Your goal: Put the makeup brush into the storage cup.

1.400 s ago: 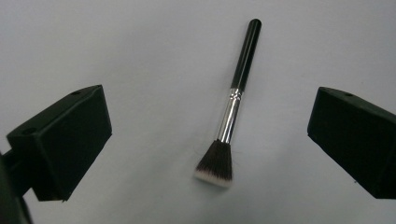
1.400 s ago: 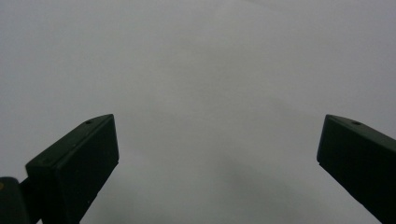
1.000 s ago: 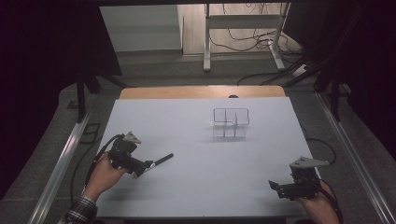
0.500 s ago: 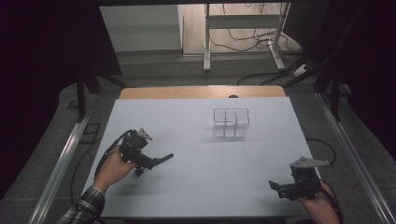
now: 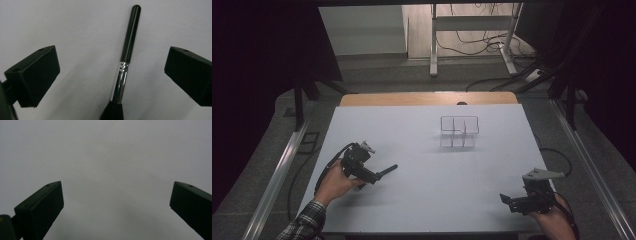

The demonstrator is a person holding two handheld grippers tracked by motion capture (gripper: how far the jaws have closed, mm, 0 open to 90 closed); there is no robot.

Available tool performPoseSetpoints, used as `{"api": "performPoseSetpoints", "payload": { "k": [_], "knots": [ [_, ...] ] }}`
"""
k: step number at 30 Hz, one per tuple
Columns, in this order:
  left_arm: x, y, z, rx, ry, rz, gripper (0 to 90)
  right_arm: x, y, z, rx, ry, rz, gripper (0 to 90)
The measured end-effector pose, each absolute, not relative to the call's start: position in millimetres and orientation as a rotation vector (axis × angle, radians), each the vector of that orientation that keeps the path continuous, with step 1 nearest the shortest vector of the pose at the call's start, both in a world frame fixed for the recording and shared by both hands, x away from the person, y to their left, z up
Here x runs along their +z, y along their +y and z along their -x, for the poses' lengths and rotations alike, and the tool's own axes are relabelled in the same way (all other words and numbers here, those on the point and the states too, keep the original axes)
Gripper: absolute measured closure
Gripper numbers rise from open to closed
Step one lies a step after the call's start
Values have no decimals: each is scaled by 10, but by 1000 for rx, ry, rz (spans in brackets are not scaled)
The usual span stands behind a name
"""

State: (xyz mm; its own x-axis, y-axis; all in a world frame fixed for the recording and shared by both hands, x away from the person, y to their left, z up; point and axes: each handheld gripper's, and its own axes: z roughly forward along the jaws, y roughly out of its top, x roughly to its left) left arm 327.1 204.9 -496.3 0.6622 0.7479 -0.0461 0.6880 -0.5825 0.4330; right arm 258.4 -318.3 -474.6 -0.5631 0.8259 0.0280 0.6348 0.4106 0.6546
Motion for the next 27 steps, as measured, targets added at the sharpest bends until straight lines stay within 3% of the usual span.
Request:
{"api": "performPoseSetpoints", "payload": {
  "k": [14,20,22,27],
  "knots": [
    [-5193,1987,-3252,148,1124,-2505,18,-4754,-3181,-2585,896,2381,-1268,0],
    [-5236,1946,-3244,146,1126,-2548,72,-4754,-3182,-2584,897,2382,-1267,0],
    [-5240,1938,-3239,133,1126,-2554,111,-4755,-3181,-2584,895,2383,-1267,0],
    [-5174,1967,-3223,121,1127,-2545,460,-4759,-3175,-2582,893,2389,-1266,0]
  ]
}}
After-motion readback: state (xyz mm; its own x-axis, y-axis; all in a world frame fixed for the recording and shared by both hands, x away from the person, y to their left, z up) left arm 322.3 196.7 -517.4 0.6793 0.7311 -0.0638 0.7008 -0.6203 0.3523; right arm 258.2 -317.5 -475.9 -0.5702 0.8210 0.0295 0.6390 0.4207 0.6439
